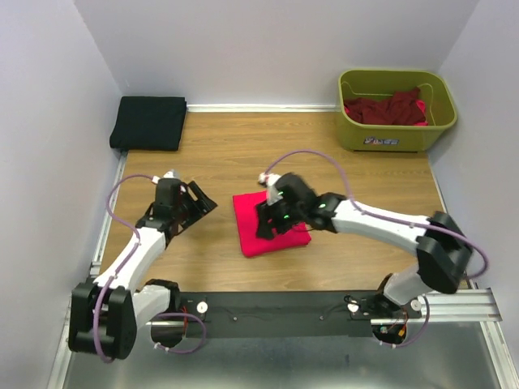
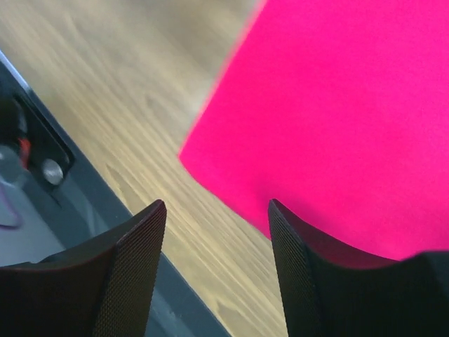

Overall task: Fold and stack the t-shirts
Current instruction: Neatly place the folded tshirt to the corner

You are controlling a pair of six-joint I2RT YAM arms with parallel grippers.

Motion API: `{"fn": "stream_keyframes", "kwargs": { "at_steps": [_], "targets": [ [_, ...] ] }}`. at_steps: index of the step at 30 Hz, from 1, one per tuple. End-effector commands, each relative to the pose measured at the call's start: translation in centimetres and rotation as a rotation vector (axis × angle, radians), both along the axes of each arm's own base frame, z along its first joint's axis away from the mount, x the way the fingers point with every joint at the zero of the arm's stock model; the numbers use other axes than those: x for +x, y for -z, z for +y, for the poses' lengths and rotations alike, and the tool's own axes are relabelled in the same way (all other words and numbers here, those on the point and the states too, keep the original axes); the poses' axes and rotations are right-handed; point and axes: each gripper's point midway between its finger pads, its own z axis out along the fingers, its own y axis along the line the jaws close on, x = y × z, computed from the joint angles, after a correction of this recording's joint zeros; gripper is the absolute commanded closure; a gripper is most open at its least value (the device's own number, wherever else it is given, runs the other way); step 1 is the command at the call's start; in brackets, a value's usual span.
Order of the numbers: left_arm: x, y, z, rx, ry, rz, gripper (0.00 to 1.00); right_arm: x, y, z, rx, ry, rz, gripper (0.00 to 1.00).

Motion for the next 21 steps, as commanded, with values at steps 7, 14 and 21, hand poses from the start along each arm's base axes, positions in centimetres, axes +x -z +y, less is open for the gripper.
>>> {"fn": "stream_keyframes", "kwargs": {
  "at_steps": [7,14,21],
  "targets": [
    [3.2,1.2,8.3,0.232,-0.080,-0.030,0.18,-1.2,3.6,3.6,-0.396,-0.146,-0.279,0.32],
    [3.4,1.6,8.4,0.233,-0.075,-0.027,0.19,-2.9,6.1,4.9,-0.565,-0.284,-0.386,0.36],
    [3.5,1.7,8.3,0.229,-0.067,-0.025,0.19,-4.0,9.2,4.4,-0.682,-0.358,-0.400,0.37]
  ]
}}
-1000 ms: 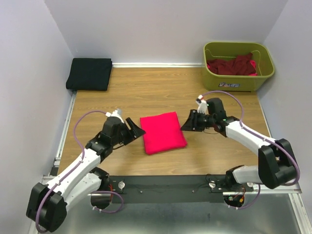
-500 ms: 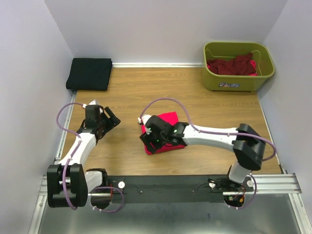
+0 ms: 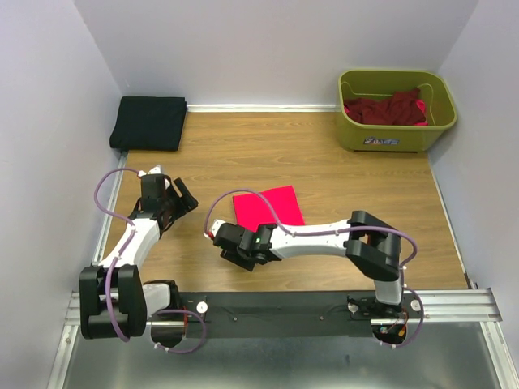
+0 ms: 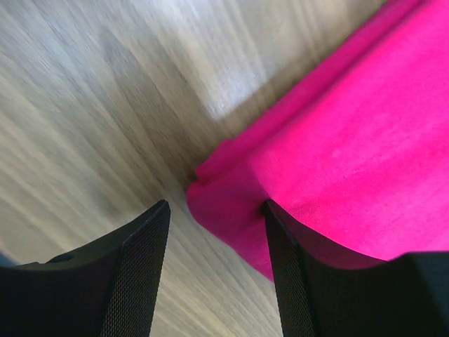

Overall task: Fold and stack the t-shirts
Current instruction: Neatly place the folded tshirt to the corner

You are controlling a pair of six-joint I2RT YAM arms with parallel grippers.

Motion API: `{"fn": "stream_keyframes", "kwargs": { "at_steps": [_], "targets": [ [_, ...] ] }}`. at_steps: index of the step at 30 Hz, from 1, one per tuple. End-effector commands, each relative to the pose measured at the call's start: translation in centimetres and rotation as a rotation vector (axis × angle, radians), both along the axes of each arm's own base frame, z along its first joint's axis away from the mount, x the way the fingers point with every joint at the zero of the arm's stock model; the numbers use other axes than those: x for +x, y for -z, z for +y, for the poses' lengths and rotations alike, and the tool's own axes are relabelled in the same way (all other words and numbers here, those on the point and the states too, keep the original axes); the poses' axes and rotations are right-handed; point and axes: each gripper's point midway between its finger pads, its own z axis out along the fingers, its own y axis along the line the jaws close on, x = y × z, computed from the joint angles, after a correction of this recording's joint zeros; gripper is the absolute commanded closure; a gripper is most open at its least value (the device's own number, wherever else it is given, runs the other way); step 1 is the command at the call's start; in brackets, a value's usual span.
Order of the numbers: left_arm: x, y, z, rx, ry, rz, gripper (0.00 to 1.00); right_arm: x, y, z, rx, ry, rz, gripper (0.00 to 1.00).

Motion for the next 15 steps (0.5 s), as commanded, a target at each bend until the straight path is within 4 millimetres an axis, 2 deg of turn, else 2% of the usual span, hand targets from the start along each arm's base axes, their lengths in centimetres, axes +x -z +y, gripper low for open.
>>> {"fn": "stream_keyframes", "kwargs": {
  "at_steps": [1,4,6,9,10,11,12,14,15],
  "targets": [
    [0.7,-0.5,0.5,0.026,0.005,-0.028,0.19,0.5,1.6,-1.3,-0.125,-0.019,-0.059,0.37],
    [0.6,-0.4,0.5,0.027,0.003,-0.029,0.19,0.7,3.1,-2.5,-0.193,-0.015,-0.082,0.37],
    [0.5,-0.3,0.4,0.023,0.008,-0.030,0.19,1.6,3.7,-3.6,-0.253,-0.004,-0.147,0.43],
    [0.3,-0.2,-0.3,0.009,0.023,-0.025,0.19,2.6,3.7,-4.3,-0.291,0.014,-0.209,0.58],
    [0.2,-0.1,-0.6,0.001,0.030,-0.021,0.19,2.5,3.7,-4.1,-0.283,0.011,-0.203,0.75],
    [0.0,0.0,-1.5,-0.026,0.049,-0.018,0.19,2.5,3.4,-3.7,-0.277,-0.016,-0.204,0.83],
    [-0.2,0.1,-1.9,-0.044,0.060,-0.014,0.19,2.3,2.9,-3.2,-0.247,-0.019,-0.188,0.96],
    [-0.2,0.2,-2.7,-0.082,0.070,-0.021,0.19,2.3,1.9,-2.4,-0.196,-0.017,-0.184,0.99],
    [-0.8,0.5,-4.3,-0.116,0.105,-0.005,0.19,2.4,1.3,-2.1,-0.173,-0.012,-0.186,0.99]
  ]
}}
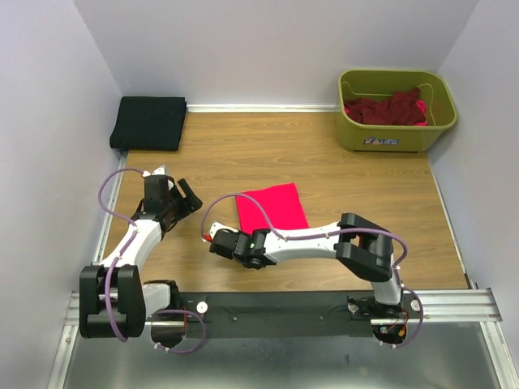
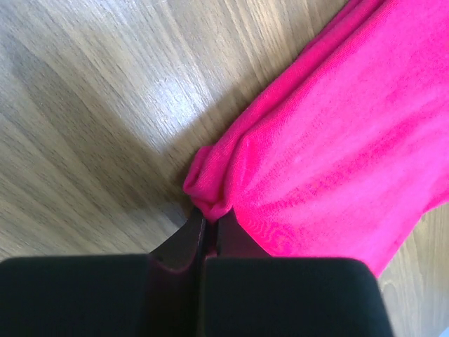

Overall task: Fold and stack the t-shirts
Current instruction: Neatly place the folded tshirt to the corner

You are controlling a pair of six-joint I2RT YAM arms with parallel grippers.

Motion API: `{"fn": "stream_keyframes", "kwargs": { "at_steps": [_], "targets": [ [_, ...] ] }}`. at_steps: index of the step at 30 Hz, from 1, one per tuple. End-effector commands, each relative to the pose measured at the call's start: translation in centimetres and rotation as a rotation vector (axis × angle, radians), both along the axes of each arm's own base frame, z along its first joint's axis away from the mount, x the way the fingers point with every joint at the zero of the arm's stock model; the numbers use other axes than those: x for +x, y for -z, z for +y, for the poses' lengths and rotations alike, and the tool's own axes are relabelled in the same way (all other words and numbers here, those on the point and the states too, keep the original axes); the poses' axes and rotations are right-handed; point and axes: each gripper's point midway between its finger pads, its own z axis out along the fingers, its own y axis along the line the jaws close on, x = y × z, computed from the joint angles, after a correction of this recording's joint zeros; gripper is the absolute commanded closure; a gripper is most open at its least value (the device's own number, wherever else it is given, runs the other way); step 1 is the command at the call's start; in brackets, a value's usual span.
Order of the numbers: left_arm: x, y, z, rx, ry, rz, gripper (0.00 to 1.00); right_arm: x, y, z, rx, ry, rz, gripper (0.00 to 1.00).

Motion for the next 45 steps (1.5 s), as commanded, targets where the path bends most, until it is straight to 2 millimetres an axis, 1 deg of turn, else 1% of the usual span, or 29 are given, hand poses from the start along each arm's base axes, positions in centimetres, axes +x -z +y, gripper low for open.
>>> {"fn": "stream_keyframes", "kwargs": {
  "at_steps": [1,2,3,5,6,7,8,9,10,11,12,13,14,15,17,21,26,30,33,35,37,45],
  "targets": [
    [-1.0,0.5,-3.5,-0.108,0.075,0.012,0.19,-0.2,0.3,-0.7,-0.009,-0.001,0.025,0.99],
    [-1.2,0.6,-4.0,-0.125,0.082,0.017,0.19,-0.1,-1.2,-0.2,0.044,0.002,0.021,0.99],
    [-1.6,0.6,-5.3,-0.156,0.115,0.015,0.19,0.0,-1.7,0.2,0.087,0.004,0.023,0.99],
    [-1.8,0.2,-7.0,-0.211,0.123,0.018,0.18,0.1,-3.0,0.7,0.168,0.024,0.047,0.99],
    [-2.0,-0.1,-8.7,-0.249,0.148,0.016,0.17,0.4,-4.1,0.9,0.214,0.035,0.045,0.99],
    [-2.0,-0.2,-9.3,-0.257,0.172,0.001,0.17,0.5,-4.5,0.8,0.228,0.040,0.042,0.99],
    [-1.7,-0.8,-10.2,-0.315,0.157,-0.011,0.16,0.6,-4.9,0.8,0.245,0.044,0.045,0.99],
    [-2.4,-0.5,-11.1,-0.365,0.177,0.006,0.15,0.8,-5.6,0.9,0.272,0.048,0.043,0.99],
    [-2.6,-0.6,-11.7,-0.412,0.177,0.006,0.13,0.9,-5.6,0.6,0.277,0.054,0.048,0.99],
    [-2.4,-1.6,-12.9,-0.486,0.179,-0.022,0.12,1.1,-5.7,0.6,0.297,0.064,0.058,0.99],
    [-2.9,-1.3,-13.2,-0.517,0.171,-0.012,0.12,1.1,-5.9,0.6,0.309,0.069,0.063,0.99],
    [-3.0,-1.5,-13.7,-0.539,0.172,-0.021,0.12,1.1,-6.3,0.5,0.325,0.071,0.063,0.99],
    [-3.0,-1.8,-14.1,-0.556,0.175,-0.026,0.12,1.1,-6.1,0.3,0.330,0.077,0.073,0.99],
    [-3.0,-2.0,-14.7,-0.568,0.179,-0.029,0.12,1.1,-6.4,0.3,0.349,0.087,0.076,0.99],
    [-3.0,-2.1,-15.1,-0.565,0.185,-0.027,0.11,1.1,-6.3,0.1,0.360,0.096,0.084,0.99],
    [-3.7,-1.0,-15.7,-0.572,0.169,0.018,0.09,1.0,-6.4,-0.1,0.383,0.113,0.090,0.99],
    [-4.2,-1.6,-16.0,-0.629,0.132,-0.003,0.09,0.9,-6.4,-0.4,0.392,0.126,0.095,0.99],
    [-4.6,-0.6,-16.3,-0.620,0.114,0.029,0.09,0.9,-6.6,-0.1,0.413,0.128,0.101,0.99],
    [-5.2,0.6,-16.5,-0.609,0.092,0.065,0.09,1.2,-7.1,0.1,0.431,0.136,0.093,0.99],
    [-5.4,1.0,-16.6,-0.601,0.085,0.075,0.09,1.3,-7.4,0.2,0.441,0.135,0.092,1.00],
    [-5.3,1.3,-16.6,-0.591,0.071,0.072,0.09,1.3,-7.8,0.3,0.452,0.135,0.092,0.99],
    [-4.4,1.0,-16.7,-0.604,0.028,0.041,0.09,1.2,-8.2,0.3,0.483,0.144,0.106,0.99]
  ]
}}
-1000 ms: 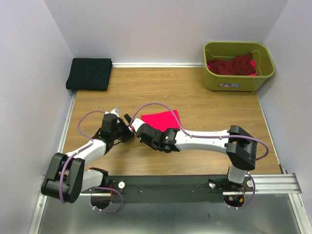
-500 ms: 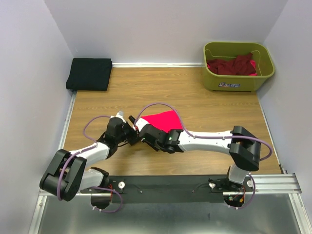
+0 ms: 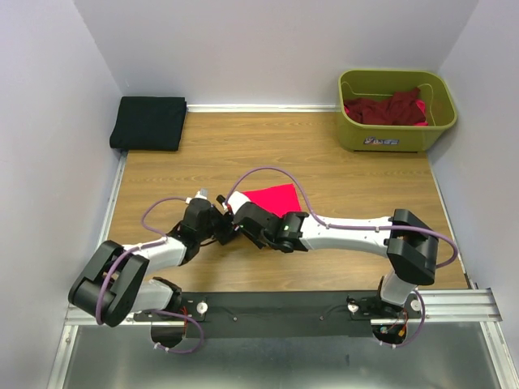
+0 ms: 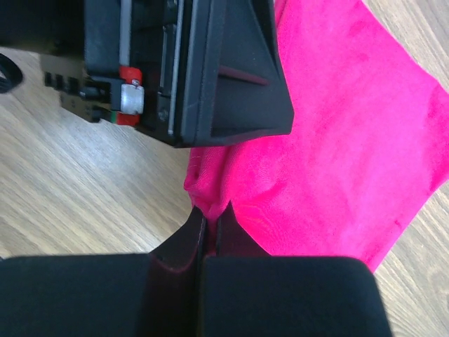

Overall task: Fold and stack the t-shirts
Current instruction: Neatly place the folded tshirt to the corner

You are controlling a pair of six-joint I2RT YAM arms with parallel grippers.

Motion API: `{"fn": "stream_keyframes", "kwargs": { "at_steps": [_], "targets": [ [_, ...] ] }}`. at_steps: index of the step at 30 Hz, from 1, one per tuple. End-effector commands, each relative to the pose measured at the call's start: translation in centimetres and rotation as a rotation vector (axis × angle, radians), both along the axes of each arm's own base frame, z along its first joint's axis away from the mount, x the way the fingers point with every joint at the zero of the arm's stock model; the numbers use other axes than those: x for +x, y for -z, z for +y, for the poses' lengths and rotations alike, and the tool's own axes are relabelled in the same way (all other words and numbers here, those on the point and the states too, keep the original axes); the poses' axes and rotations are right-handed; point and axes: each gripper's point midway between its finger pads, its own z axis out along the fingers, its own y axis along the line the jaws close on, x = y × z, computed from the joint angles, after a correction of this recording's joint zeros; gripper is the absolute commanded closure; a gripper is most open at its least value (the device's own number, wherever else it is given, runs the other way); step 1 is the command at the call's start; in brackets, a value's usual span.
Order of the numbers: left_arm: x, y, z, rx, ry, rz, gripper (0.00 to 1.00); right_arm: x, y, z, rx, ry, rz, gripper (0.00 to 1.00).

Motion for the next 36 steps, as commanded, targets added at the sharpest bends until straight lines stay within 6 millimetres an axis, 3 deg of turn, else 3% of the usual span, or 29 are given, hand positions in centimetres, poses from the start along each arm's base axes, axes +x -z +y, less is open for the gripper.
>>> {"fn": "stream_keyframes", "kwargs": {
  "at_steps": [1,6,12,20,22,24,25,26,29,31,32,33,34,36],
  "targets": [
    [0.9,0.2,0.2,0.006,-0.063,-0.023,0.10,-0.1,-1.8,0.8,0.091,0.011,0.003,0.99],
    [1.0,0.6,-0.4,-0.022,-0.066,-0.012,0.11,-0.1,-1.8,1.0,0.103,0.014,0.008,1.00],
    [1.1,1.6,-0.4,-0.017,-0.077,0.002,0.25,-0.2,-2.0,1.5,0.123,0.008,0.022,0.99],
    [2.2,1.8,0.1,0.055,-0.082,-0.057,0.72,-1.0,-0.7,1.2,0.109,-0.010,0.062,0.99],
    [2.6,1.9,0.0,0.071,-0.073,-0.064,0.86,-1.3,-0.4,1.3,0.109,-0.019,0.075,0.91],
    [3.0,2.0,-0.2,0.096,-0.051,-0.078,1.00,-1.5,-0.2,1.5,0.107,-0.033,0.086,0.65],
    [3.1,2.0,-0.3,0.097,-0.048,-0.074,1.00,-1.7,-0.1,1.5,0.107,-0.039,0.093,0.65],
    [3.3,2.0,-0.3,0.107,-0.046,-0.079,1.00,-1.8,-0.1,1.6,0.109,-0.044,0.099,0.52],
    [4.3,1.9,-0.3,0.154,-0.018,-0.103,1.00,-2.4,0.3,1.5,0.107,-0.068,0.125,0.28],
    [5.7,1.6,0.2,0.218,0.009,-0.134,1.00,-2.5,-0.1,1.1,0.118,-0.057,0.123,0.21],
    [6.1,2.1,1.0,0.263,0.004,-0.110,1.00,-2.5,0.1,0.5,0.109,-0.042,0.120,0.13],
    [7.8,1.0,1.1,0.314,0.023,-0.164,1.00,-2.4,0.0,0.1,0.107,-0.030,0.113,0.07],
    [8.5,1.1,1.5,0.354,0.027,-0.164,1.00,-2.3,-0.7,-0.3,0.118,-0.017,0.101,0.02],
    [9.8,1.5,3.1,0.457,0.025,-0.148,1.00,-2.2,-0.3,-1.9,0.091,0.027,0.092,0.00]
  ]
}}
